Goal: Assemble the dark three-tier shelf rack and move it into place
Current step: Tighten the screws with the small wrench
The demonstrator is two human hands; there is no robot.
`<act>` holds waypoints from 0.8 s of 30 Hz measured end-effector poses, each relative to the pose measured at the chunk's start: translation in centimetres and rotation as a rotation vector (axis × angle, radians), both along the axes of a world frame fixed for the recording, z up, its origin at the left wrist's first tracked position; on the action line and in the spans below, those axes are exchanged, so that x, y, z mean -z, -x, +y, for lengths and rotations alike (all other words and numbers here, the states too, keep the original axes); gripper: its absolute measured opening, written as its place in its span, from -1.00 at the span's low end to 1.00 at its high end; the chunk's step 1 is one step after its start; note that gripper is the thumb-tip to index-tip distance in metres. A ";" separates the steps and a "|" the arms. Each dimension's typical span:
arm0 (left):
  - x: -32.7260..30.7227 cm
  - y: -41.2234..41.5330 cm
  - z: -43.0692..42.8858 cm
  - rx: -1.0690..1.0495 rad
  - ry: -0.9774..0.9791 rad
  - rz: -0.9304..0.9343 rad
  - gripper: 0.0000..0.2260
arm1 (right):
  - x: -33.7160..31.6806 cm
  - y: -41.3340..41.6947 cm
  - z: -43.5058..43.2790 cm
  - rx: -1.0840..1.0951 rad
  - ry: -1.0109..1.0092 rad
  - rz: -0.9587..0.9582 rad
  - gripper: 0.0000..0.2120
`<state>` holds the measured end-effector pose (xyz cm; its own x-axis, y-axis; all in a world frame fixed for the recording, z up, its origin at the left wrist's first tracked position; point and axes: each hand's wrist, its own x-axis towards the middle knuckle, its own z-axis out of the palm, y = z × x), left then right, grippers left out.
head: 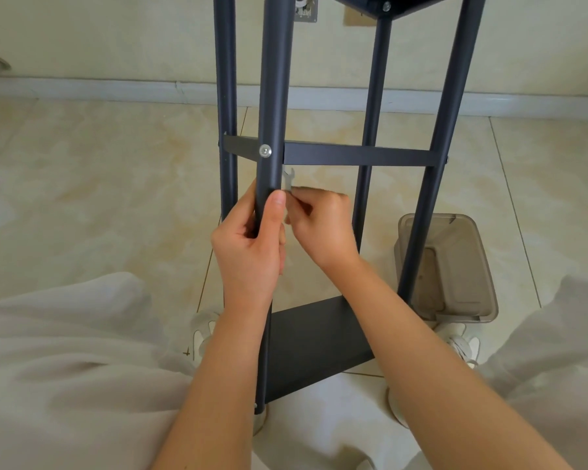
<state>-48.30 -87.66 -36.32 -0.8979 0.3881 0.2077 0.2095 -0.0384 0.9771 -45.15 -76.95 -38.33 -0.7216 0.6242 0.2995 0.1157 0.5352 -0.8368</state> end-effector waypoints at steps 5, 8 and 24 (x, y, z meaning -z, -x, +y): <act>-0.4 -0.4 -0.1 0.034 0.005 0.001 -0.72 | 0.7 -3.9 0.2 0.121 0.103 -0.130 -0.69; -0.4 -0.5 -0.4 0.037 -0.004 -0.007 -0.68 | -0.5 -6.2 0.3 0.159 0.106 -0.232 -0.76; -0.4 -0.5 -0.7 0.042 -0.020 -0.045 -0.54 | -10.1 -6.4 12.9 0.260 0.077 -0.727 -0.76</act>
